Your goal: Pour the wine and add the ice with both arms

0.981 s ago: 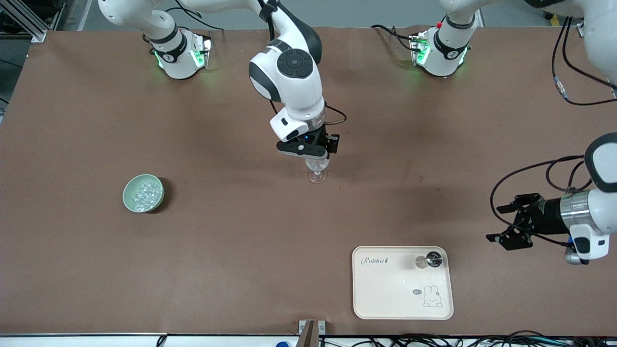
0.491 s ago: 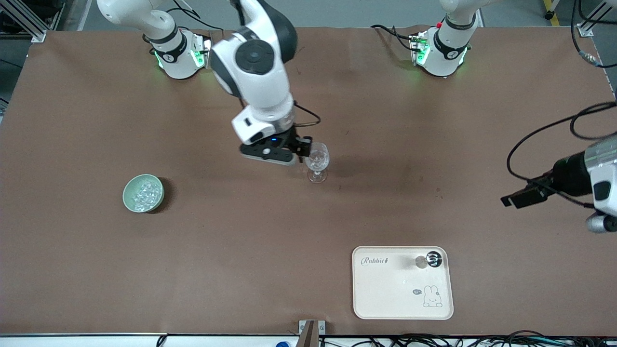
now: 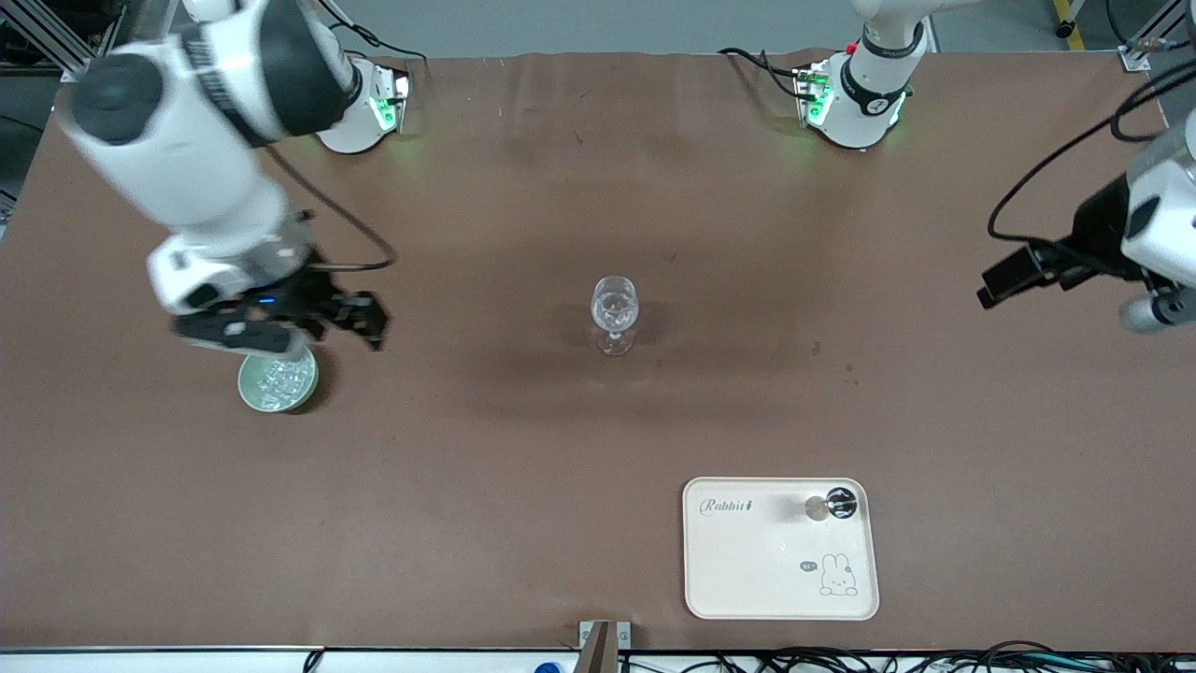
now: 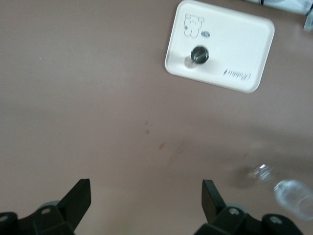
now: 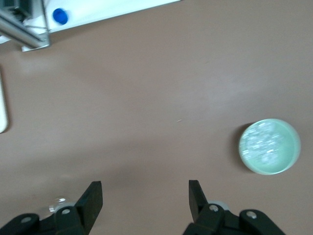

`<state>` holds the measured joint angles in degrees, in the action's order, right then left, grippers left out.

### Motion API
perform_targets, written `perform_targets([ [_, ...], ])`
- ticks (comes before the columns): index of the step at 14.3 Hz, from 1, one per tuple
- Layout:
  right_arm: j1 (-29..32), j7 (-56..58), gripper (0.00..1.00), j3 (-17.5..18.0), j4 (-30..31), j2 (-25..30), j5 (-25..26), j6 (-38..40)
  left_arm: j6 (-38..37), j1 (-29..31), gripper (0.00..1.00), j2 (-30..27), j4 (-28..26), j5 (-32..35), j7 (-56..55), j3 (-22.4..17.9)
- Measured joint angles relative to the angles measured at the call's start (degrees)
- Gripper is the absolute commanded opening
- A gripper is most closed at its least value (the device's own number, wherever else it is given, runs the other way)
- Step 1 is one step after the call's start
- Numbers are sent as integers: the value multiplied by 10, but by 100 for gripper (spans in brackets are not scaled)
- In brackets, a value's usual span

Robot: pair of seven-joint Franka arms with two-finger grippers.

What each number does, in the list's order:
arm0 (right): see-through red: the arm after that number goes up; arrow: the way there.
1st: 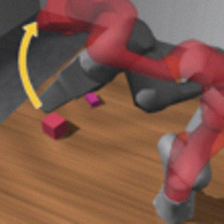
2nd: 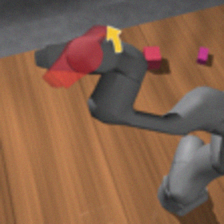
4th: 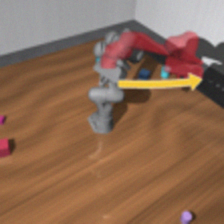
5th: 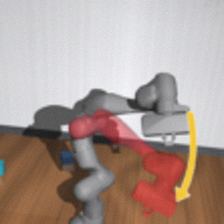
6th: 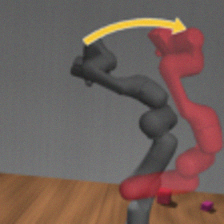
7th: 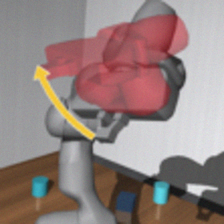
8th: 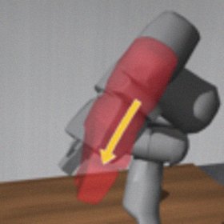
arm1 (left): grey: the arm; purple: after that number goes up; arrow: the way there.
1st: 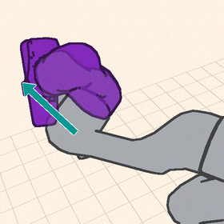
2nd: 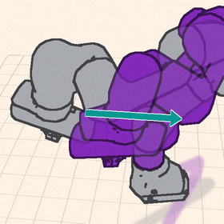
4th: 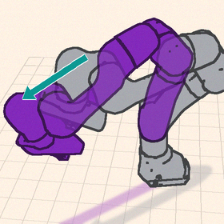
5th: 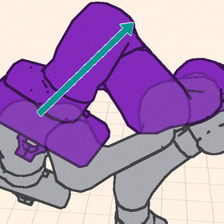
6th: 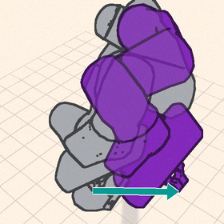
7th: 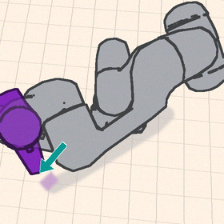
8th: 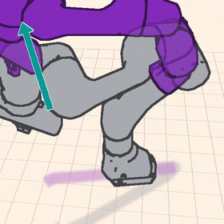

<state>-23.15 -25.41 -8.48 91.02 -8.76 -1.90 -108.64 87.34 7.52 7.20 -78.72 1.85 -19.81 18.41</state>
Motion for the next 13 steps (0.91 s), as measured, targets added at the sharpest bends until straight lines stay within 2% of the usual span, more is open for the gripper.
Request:
perform_targets([
  [2,48,51,79,0,25,26,0,0,0,-50,100,-44,-46,0,46,-59],
  [5,115,134,79,0,51,56,1,2,0,-83,100,-95,-106,0,98,-104],
  [9,193,242,79,1,59,83,1,29,1,-89,100,-126,-143,-10,117,-121],
  [13,216,253,79,1,60,121,1,95,4,-92,100,-128,-148,-11,117,-118],
])
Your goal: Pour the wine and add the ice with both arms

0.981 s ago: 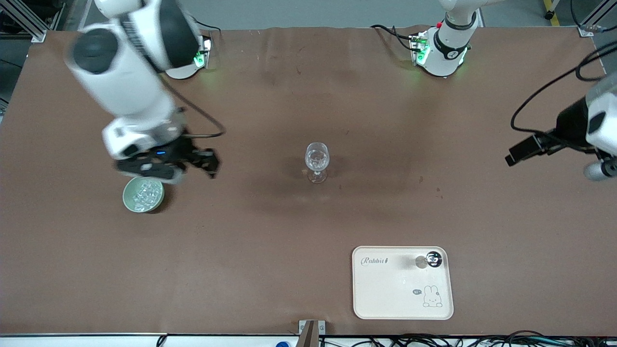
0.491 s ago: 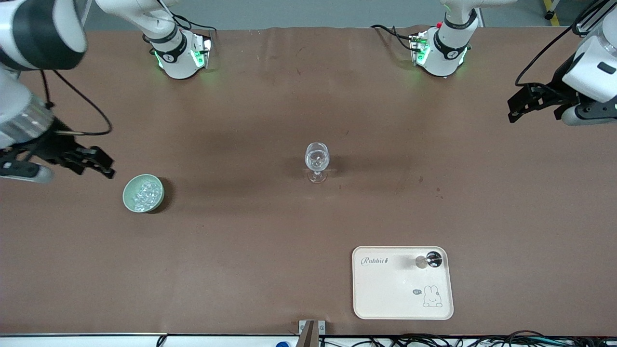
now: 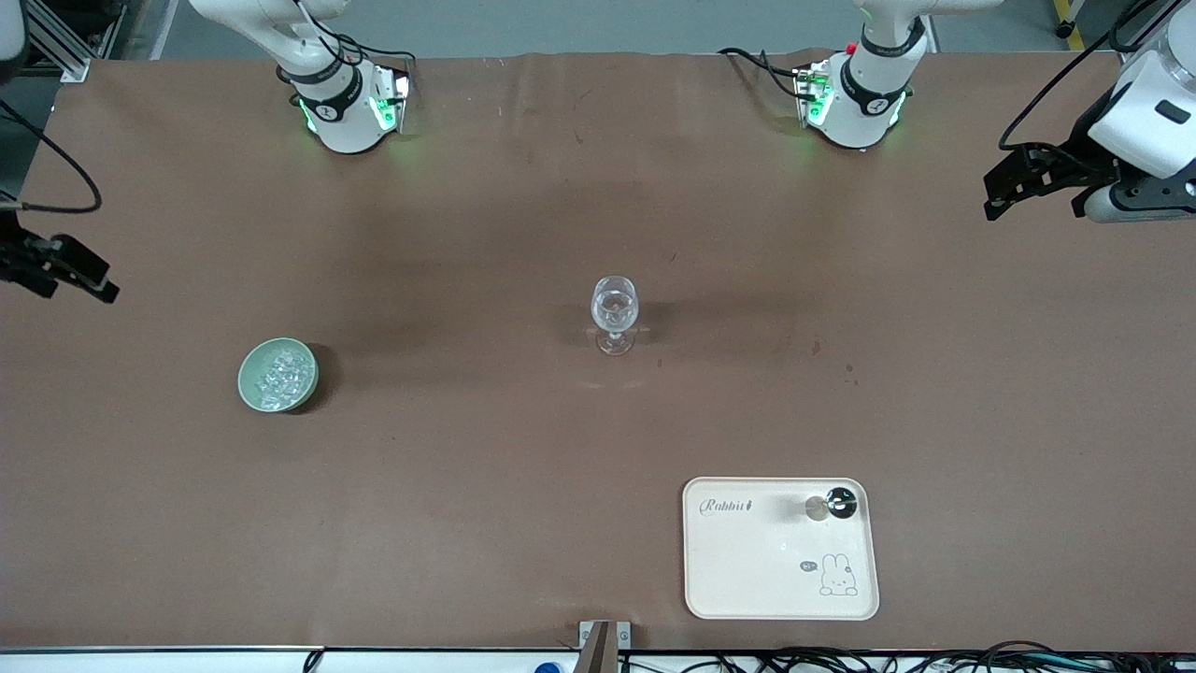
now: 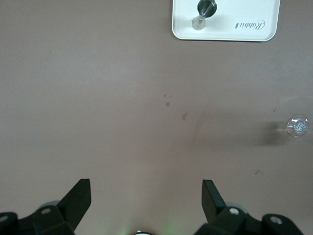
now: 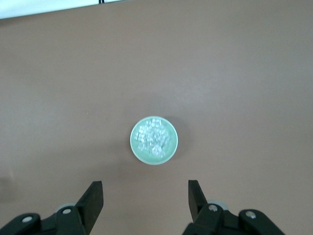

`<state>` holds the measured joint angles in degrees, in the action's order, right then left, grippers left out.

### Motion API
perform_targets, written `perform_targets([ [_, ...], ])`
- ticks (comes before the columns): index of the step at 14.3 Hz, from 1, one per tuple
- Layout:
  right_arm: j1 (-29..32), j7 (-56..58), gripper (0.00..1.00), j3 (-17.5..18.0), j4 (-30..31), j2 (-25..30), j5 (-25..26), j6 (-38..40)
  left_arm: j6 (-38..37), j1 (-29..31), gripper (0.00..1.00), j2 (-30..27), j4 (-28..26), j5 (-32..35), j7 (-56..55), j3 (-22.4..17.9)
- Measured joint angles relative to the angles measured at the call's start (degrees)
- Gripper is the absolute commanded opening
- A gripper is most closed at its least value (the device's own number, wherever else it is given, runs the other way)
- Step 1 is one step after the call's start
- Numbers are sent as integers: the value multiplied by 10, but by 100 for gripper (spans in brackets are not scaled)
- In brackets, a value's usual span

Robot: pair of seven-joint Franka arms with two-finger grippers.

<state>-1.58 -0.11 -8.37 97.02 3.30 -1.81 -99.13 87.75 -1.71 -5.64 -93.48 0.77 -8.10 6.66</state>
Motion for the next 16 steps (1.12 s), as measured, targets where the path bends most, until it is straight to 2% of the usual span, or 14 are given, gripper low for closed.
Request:
perform_targets([
  [6,2,0,80,3,-15,33,0,55,2,1,100,0,0,0,33,1],
  [10,11,0,80,3,-44,25,0,63,2,3,100,1,0,0,39,-2],
  [16,15,18,80,3,-49,1,0,66,3,3,100,2,1,0,39,-3],
])
